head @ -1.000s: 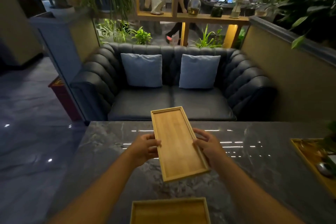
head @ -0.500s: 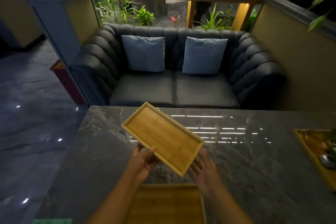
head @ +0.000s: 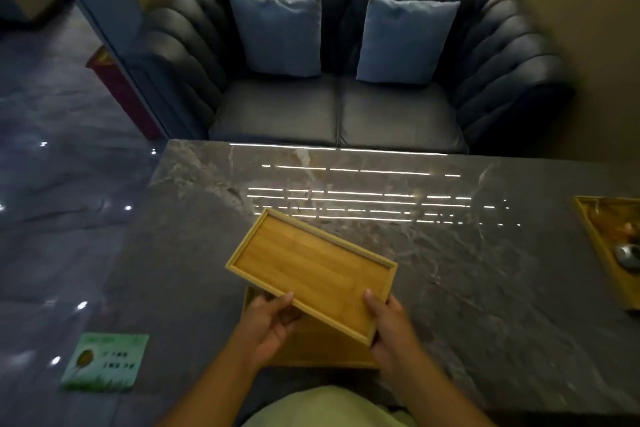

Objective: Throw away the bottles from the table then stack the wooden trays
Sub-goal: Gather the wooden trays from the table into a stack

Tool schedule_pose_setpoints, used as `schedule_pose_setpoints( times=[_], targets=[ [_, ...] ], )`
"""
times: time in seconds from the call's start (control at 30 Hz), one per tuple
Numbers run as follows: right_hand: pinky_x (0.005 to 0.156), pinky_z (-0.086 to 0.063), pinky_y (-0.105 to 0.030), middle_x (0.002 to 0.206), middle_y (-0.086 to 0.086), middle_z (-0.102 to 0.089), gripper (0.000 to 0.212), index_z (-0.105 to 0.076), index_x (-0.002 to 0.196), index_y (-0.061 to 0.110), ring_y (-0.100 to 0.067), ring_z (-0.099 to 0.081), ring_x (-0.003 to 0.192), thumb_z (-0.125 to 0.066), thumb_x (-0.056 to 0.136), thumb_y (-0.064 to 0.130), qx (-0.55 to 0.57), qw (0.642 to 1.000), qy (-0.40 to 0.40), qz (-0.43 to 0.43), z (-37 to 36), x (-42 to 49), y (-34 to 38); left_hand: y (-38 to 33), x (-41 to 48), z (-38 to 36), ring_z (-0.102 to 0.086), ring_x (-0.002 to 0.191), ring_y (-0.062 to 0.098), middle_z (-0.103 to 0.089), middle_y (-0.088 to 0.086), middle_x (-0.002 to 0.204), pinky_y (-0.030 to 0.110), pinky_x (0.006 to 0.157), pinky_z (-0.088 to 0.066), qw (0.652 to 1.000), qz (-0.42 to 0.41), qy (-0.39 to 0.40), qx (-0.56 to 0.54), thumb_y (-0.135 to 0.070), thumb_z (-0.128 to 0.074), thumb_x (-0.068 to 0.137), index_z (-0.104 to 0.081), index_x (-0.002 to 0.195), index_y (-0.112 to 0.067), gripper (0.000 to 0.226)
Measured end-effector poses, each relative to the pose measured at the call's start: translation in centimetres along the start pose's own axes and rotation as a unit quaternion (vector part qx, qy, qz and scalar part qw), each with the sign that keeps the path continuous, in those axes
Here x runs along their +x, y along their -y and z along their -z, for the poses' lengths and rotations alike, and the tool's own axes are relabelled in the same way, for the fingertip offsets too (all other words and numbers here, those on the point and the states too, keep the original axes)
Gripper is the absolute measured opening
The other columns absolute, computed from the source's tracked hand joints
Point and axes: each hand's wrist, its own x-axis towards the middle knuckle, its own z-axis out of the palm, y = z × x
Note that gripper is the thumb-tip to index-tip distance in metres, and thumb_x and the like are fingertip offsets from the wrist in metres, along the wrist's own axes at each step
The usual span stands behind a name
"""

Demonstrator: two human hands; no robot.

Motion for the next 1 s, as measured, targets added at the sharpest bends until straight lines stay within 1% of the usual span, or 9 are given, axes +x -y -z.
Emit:
schedule_pose_setpoints(
  times=[0.27,0.4,0.5,0.6,0.67,0.73,0.83,0.93,1.0],
  targets=[
    [0.071,-0.059,-0.053,0.114,-0.012,-0.073,0.034,-0.061,0.117,0.021,-0.036,-0.070,0.100,-0.065,0.083,0.019,-0.016,0.997,0.046,-0.059,4.3,-1.4,-0.7,-1.8,-0.5,6.5,-0.073,0.073,0.027,-0.075,0.017,0.088,0.042,0.060,-0.061,0.998,0.024,-0.049,-0.014,-0.001,-0.055,0.087,-0.061,0.105,-0.004,0.020],
    [0.066,-0.061,-0.048,0.110,-0.013,-0.074,0.032,-0.060,0.120,0.016,-0.033,-0.072,0.095,-0.060,0.088,0.014,-0.029,0.994,0.080,-0.075,6.2,-1.7,-0.3,-1.7,-0.4,8.6,-0.069,0.091,0.031,-0.070,0.018,0.108,0.051,0.071,-0.059,0.995,0.011,-0.015,0.098,-0.012,-0.060,0.080,-0.059,0.115,-0.008,0.035],
    [0.066,-0.061,-0.046,0.108,-0.011,-0.075,0.036,-0.060,0.119,0.016,-0.031,-0.073,0.094,-0.062,0.083,0.015,-0.045,0.992,0.096,-0.075,7.0,-1.9,-0.2,-1.2,-0.3,9.6,-0.070,0.091,0.028,-0.069,0.016,0.110,0.043,0.069,-0.060,0.979,-0.015,-0.020,0.201,-0.015,-0.066,0.078,-0.059,0.116,-0.010,0.039],
    [0.073,-0.060,-0.047,0.109,-0.008,-0.075,0.027,-0.062,0.116,0.019,-0.029,-0.072,0.098,-0.060,0.089,0.016,-0.097,0.988,0.098,-0.065,7.4,-1.8,-0.4,-0.6,-0.2,9.9,-0.067,0.101,0.031,-0.068,0.013,0.112,0.046,0.079,-0.058,0.944,-0.050,-0.047,0.324,-0.018,-0.070,0.083,-0.058,0.116,-0.014,0.035],
    [0.077,-0.059,-0.045,0.108,-0.004,-0.075,0.018,-0.065,0.110,0.021,-0.026,-0.072,0.097,-0.058,0.094,0.017,-0.153,0.986,0.065,-0.021,7.2,-1.8,-1.1,0.1,0.0,9.9,-0.063,0.103,0.030,-0.065,0.013,0.114,0.049,0.087,-0.053,0.914,-0.077,-0.091,0.387,-0.021,-0.062,0.092,-0.056,0.119,-0.011,0.029],
    [0.078,-0.056,-0.042,0.105,0.000,-0.073,0.013,-0.066,0.104,0.024,-0.022,-0.070,0.095,-0.059,0.094,0.020,-0.218,0.975,0.004,0.044,6.7,-1.9,-2.2,0.8,0.2,9.5,-0.060,0.096,0.027,-0.063,0.014,0.111,0.042,0.081,-0.050,0.882,-0.119,-0.152,0.430,-0.022,-0.055,0.095,-0.055,0.119,-0.005,0.029],
    [0.068,-0.050,-0.031,0.102,-0.001,-0.069,0.009,-0.065,0.099,0.023,-0.014,-0.064,0.088,-0.056,0.096,0.021,-0.268,0.956,-0.059,0.101,6.1,-2.1,-3.9,1.6,0.1,9.1,-0.054,0.086,0.023,-0.057,0.012,0.100,0.029,0.062,-0.040,0.842,-0.185,-0.227,0.454,-0.016,-0.056,0.095,-0.052,0.114,-0.002,0.024],
    [0.066,-0.045,-0.025,0.105,-0.004,-0.064,0.014,-0.061,0.108,0.019,-0.008,-0.058,0.086,-0.053,0.098,0.022,-0.317,0.934,-0.094,0.132,6.1,-1.8,-4.5,1.6,-0.2,9.3,-0.054,0.087,0.023,-0.057,0.014,0.096,0.028,0.064,-0.041,0.813,-0.229,-0.212,0.491,-0.010,-0.056,0.094,-0.052,0.103,-0.004,0.011],
    [0.069,-0.047,-0.028,0.099,-0.002,-0.064,0.010,-0.062,0.101,0.021,-0.012,-0.059,0.086,-0.053,0.098,0.020,-0.342,0.924,-0.091,0.148,6.3,-1.6,-4.5,1.2,-0.3,9.6,-0.055,0.086,0.024,-0.058,0.015,0.095,0.030,0.067,-0.042,0.794,-0.242,-0.196,0.522,-0.008,-0.057,0.093,-0.055,0.099,-0.002,0.009]
  ],
)
